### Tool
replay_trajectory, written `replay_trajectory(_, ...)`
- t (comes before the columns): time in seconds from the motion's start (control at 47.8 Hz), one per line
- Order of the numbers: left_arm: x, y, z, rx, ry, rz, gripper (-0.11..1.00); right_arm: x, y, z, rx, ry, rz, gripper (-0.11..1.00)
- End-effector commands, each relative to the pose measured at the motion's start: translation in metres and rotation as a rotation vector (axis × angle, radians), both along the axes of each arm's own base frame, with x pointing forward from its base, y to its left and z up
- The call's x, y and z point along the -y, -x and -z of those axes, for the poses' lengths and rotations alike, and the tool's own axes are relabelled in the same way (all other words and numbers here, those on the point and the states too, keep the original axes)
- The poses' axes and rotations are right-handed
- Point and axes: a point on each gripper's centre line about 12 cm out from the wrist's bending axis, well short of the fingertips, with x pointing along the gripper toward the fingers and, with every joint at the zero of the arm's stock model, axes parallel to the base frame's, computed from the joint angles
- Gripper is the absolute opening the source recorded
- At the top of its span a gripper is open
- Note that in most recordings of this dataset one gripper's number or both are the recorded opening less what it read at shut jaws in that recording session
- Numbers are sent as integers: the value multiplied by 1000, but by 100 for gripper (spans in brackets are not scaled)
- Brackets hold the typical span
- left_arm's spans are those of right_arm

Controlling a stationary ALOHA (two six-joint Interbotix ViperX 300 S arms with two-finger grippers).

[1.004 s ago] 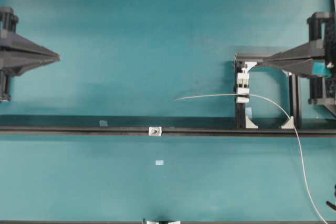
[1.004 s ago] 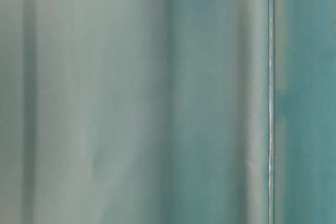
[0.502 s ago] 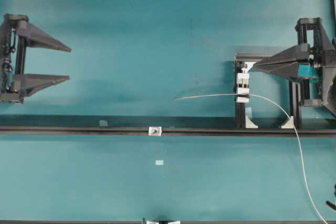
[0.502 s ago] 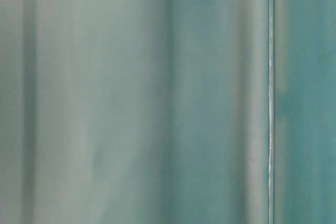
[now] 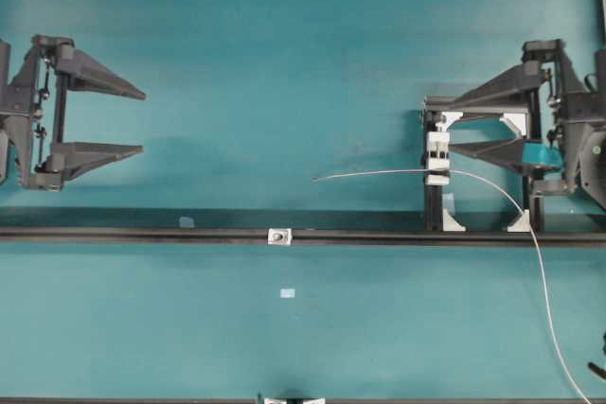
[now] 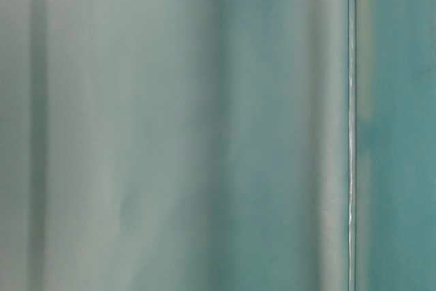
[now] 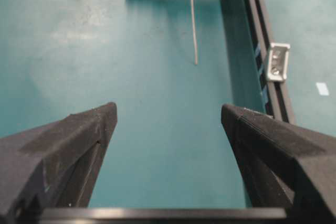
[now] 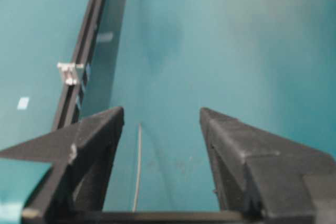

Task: Insert the wire through the hole in the metal fitting marked with a red label. (retake)
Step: 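Open both grippers and move the right gripper toward the grey wire end, then lower the right gripper over the wire near the clip and close on it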

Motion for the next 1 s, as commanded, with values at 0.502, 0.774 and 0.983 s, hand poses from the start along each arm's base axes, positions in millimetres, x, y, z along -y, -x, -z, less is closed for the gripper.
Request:
replay_trajectory(0.502, 1, -31, 20, -120, -1, 2, 55, -3, -31, 27, -149, -17, -6, 65)
replay_trajectory(0.774, 1, -44, 33, -181, -1, 2, 55, -5, -49, 40, -212, -16, -12, 65)
replay_trajectory(0.983, 1, -49, 41, -215, -1, 2, 55, -6, -63, 50, -246, -10, -14, 65)
